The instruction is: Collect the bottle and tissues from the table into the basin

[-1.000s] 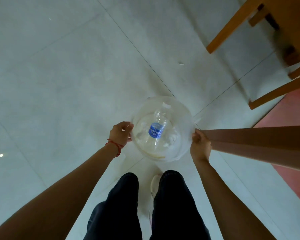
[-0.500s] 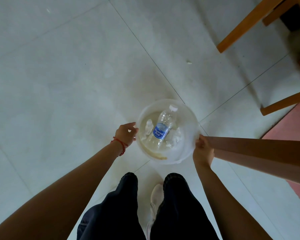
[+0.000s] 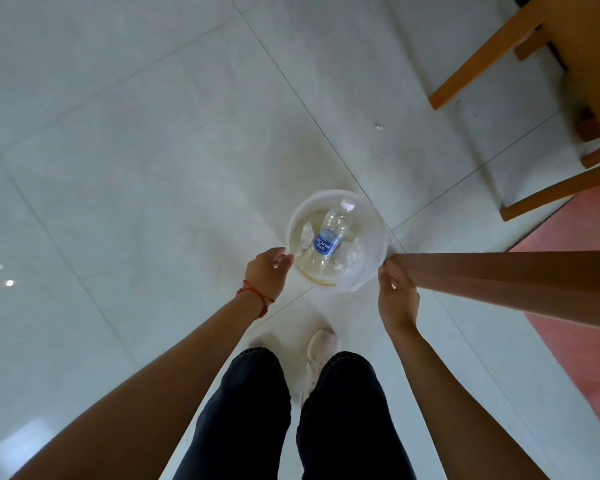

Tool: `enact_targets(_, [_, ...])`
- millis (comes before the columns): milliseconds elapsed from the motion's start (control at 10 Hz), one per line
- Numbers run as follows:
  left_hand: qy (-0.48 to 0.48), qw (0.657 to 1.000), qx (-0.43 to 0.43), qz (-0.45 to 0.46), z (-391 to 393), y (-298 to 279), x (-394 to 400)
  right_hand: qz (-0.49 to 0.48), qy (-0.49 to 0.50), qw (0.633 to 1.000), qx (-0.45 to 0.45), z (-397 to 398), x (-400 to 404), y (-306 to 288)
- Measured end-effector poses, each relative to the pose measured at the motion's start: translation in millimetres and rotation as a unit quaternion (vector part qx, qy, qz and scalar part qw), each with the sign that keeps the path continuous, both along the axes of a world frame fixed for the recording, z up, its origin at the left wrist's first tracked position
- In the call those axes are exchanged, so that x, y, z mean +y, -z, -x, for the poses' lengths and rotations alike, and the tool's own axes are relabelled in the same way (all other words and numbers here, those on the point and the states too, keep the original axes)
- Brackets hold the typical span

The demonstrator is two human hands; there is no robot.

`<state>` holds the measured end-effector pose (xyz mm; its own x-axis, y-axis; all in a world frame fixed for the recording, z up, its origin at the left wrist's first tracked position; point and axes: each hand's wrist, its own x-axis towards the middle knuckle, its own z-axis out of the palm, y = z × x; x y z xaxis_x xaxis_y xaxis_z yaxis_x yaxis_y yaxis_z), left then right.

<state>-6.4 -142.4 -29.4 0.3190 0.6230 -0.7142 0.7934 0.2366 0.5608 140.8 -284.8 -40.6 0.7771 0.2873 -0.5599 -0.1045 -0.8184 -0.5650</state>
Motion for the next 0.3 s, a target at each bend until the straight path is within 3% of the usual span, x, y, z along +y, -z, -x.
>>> enact_targets(300, [0.202,0.972,0.019,-0.116,37.4,-141.6,-1.1,0.005,-0.145,0.986,-0.076,30.7,-7.4,-146.5])
